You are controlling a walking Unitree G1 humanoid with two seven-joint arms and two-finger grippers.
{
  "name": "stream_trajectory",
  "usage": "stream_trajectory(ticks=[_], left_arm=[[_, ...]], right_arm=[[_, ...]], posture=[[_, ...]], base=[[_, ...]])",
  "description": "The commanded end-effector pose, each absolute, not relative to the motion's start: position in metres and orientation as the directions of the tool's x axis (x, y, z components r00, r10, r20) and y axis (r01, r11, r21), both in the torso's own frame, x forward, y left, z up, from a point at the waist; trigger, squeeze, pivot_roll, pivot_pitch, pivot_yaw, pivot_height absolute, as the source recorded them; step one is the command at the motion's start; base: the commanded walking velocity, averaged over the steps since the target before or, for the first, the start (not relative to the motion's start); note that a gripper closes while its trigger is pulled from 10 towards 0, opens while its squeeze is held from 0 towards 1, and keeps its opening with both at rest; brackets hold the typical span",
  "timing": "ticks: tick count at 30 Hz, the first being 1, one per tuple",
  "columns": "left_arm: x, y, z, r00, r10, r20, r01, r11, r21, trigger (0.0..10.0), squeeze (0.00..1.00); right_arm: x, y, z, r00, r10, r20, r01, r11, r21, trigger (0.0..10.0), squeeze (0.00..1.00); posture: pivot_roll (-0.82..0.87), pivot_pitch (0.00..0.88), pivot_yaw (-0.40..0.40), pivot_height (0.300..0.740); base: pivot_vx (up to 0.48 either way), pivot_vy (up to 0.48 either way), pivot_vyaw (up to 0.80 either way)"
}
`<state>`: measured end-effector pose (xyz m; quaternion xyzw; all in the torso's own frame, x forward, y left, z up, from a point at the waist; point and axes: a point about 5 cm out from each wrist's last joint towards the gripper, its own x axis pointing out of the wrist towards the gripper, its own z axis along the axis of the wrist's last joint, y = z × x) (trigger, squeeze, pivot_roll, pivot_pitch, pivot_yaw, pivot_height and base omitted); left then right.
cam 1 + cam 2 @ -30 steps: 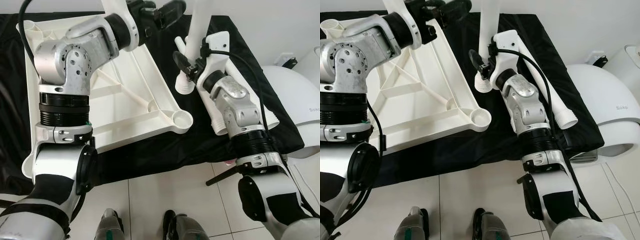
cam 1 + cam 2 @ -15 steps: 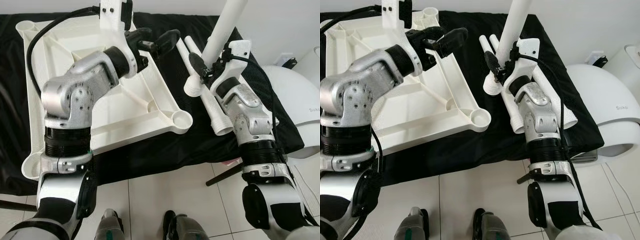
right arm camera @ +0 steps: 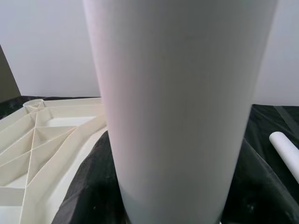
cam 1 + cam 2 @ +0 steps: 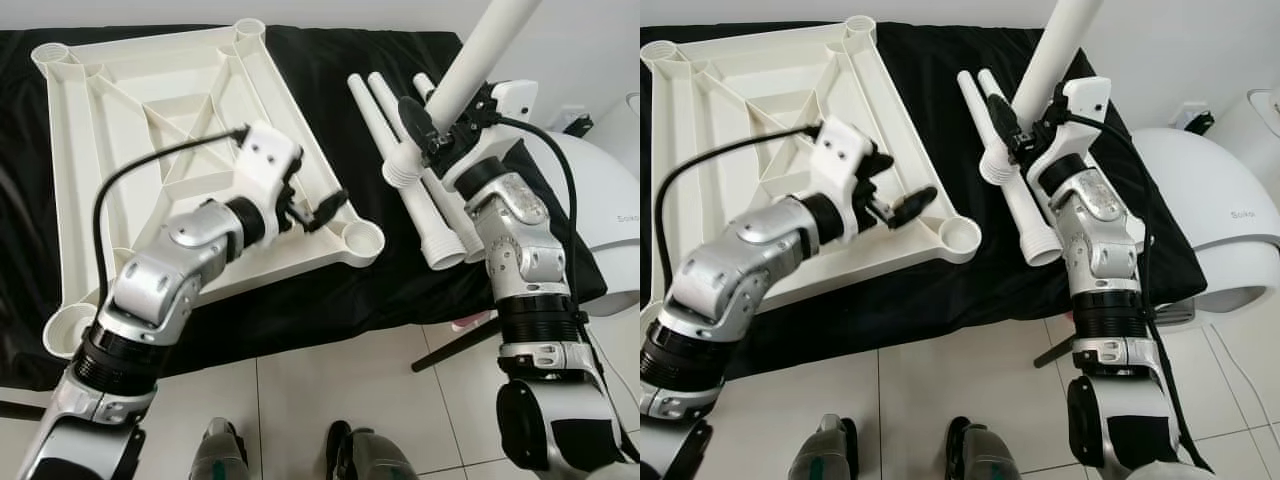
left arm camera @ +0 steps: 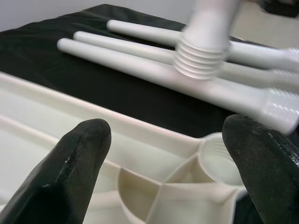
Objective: Building children table
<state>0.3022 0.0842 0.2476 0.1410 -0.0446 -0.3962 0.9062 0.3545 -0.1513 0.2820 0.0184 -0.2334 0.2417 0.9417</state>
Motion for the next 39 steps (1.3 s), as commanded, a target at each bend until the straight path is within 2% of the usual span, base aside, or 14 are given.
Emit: stream_trajectory(ticks=[1,7,10,13,16,20,23,24,27,31,33,34,36,39], left_arm=[[0.290,0.075,0.236,0.477,-0.870,-0.126,0.856,0.427,0.290,10.0,0.00],[0.289,0.077,0.229,0.494,-0.859,-0.131,0.849,0.445,0.284,10.0,0.00],[0.290,0.078,0.227,0.531,-0.840,-0.109,0.825,0.484,0.293,10.0,0.00],[0.299,0.082,0.231,0.656,-0.755,0.004,0.727,0.633,0.268,10.0,0.00],[0.307,0.087,0.237,0.739,-0.668,0.082,0.645,0.738,0.196,10.0,0.00],[0.308,0.089,0.238,0.756,-0.647,0.096,0.626,0.759,0.179,10.0,0.00],[0.309,0.100,0.247,0.837,-0.517,0.181,0.490,0.854,0.176,10.0,0.00],[0.309,0.100,0.247,0.837,-0.517,0.181,0.490,0.854,0.176,10.0,0.00],[0.307,0.112,0.253,0.883,-0.406,0.235,0.390,0.914,0.113,10.0,0.00],[0.307,0.114,0.253,0.889,-0.389,0.242,0.378,0.921,0.093,10.0,0.00],[0.308,0.120,0.254,0.907,-0.339,0.250,0.333,0.941,0.064,10.0,0.00],[0.310,0.127,0.255,0.931,-0.277,0.239,0.284,0.959,0.006,10.0,0.00],[0.310,0.127,0.255,0.931,-0.277,0.239,0.284,0.959,0.006,10.0,0.00],[0.313,0.134,0.256,0.950,-0.222,0.219,0.229,0.973,-0.011,10.0,0.00]], right_arm=[[0.349,-0.155,0.288,0.752,0.452,0.480,-0.467,0.879,-0.096,10.0,0.00],[0.341,-0.158,0.288,0.718,0.473,0.510,-0.496,0.862,-0.101,10.0,0.00],[0.337,-0.159,0.288,0.703,0.461,0.541,-0.499,0.862,-0.086,10.0,0.00],[0.331,-0.155,0.279,0.710,0.430,0.557,-0.481,0.874,-0.061,10.0,0.00],[0.328,-0.149,0.273,0.722,0.396,0.567,-0.467,0.884,-0.022,10.0,0.00],[0.327,-0.147,0.271,0.725,0.390,0.568,-0.466,0.885,-0.013,10.0,0.00],[0.323,-0.138,0.265,0.728,0.372,0.577,-0.464,0.886,0.015,10.0,0.00],[0.323,-0.138,0.265,0.728,0.372,0.577,-0.464,0.886,0.015,10.0,0.00],[0.323,-0.132,0.258,0.752,0.364,0.549,-0.450,0.893,0.025,10.0,0.00],[0.323,-0.130,0.256,0.759,0.364,0.540,-0.448,0.894,0.026,10.0,0.00],[0.325,-0.128,0.254,0.786,0.364,0.500,-0.428,0.903,0.016,10.0,0.00],[0.331,-0.127,0.250,0.841,0.347,0.414,-0.382,0.924,0.001,10.0,0.00],[0.331,-0.127,0.250,0.841,0.347,0.414,-0.382,0.924,0.001,10.0,0.00],[0.337,-0.128,0.248,0.885,0.307,0.349,-0.322,0.947,-0.017,10.0,0.00]], posture=[[0.09,0.201,-0.065,0.740],[0.08,0.202,-0.063,0.740],[0.08,0.202,-0.059,0.740],[0.07,0.201,-0.052,0.740],[0.07,0.200,-0.052,0.740],[0.07,0.200,-0.052,0.740],[0.07,0.183,-0.047,0.740],[0.07,0.183,-0.047,0.740],[0.07,0.164,-0.046,0.740],[0.07,0.162,-0.046,0.740],[0.07,0.158,-0.043,0.740],[0.07,0.154,-0.040,0.740],[0.07,0.154,-0.040,0.740],[0.07,0.153,-0.041,0.740]], base=[[0.000,0.000,0.00],[0.000,0.000,0.00],[0.000,0.000,0.00],[0.000,0.000,0.00],[0.000,0.000,0.00],[0.000,0.000,0.00],[0.000,0.000,0.00],[0.000,0.000,0.00],[0.000,0.000,0.00],[0.000,0.000,0.00],[0.000,0.000,0.00],[0.000,0.000,0.00],[0.000,0.000,0.00],[0.000,0.000,0.00]])
